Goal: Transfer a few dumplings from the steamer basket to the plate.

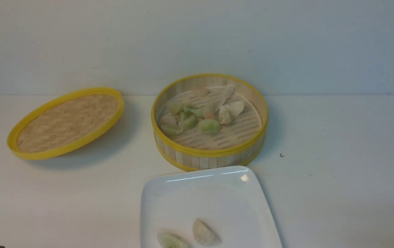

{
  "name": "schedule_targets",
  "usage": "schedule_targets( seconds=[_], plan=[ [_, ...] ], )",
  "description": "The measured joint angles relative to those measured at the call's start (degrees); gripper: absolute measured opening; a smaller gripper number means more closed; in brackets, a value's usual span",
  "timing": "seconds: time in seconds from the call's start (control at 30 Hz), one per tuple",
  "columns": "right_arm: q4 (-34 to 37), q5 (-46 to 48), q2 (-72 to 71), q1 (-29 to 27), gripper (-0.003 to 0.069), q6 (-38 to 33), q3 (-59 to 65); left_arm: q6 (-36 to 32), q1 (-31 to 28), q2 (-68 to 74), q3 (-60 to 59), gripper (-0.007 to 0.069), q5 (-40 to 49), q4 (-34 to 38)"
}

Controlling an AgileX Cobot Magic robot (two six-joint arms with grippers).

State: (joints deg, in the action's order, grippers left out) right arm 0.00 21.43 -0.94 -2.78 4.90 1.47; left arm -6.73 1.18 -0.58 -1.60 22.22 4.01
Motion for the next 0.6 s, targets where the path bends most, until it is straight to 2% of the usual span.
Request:
schedule_targets(
  seconds=[0.17,0.37,0.6],
  plan=[
    [0.0,0.1,0.0,0.6,-0.0015,-0.3,0.0,0.0,0.0,0.0,0.0,-0.0006,0.0,0.0],
    [0.0,0.1,0.0,3.9,-0.0015,-0.3,0.0,0.0,0.0,0.0,0.0,-0.0006,0.0,0.0],
    [0.0,0.1,0.0,3.9,-0.0015,-0.3,0.0,0.0,0.0,0.0,0.0,-0.0006,0.0,0.0]
  ],
)
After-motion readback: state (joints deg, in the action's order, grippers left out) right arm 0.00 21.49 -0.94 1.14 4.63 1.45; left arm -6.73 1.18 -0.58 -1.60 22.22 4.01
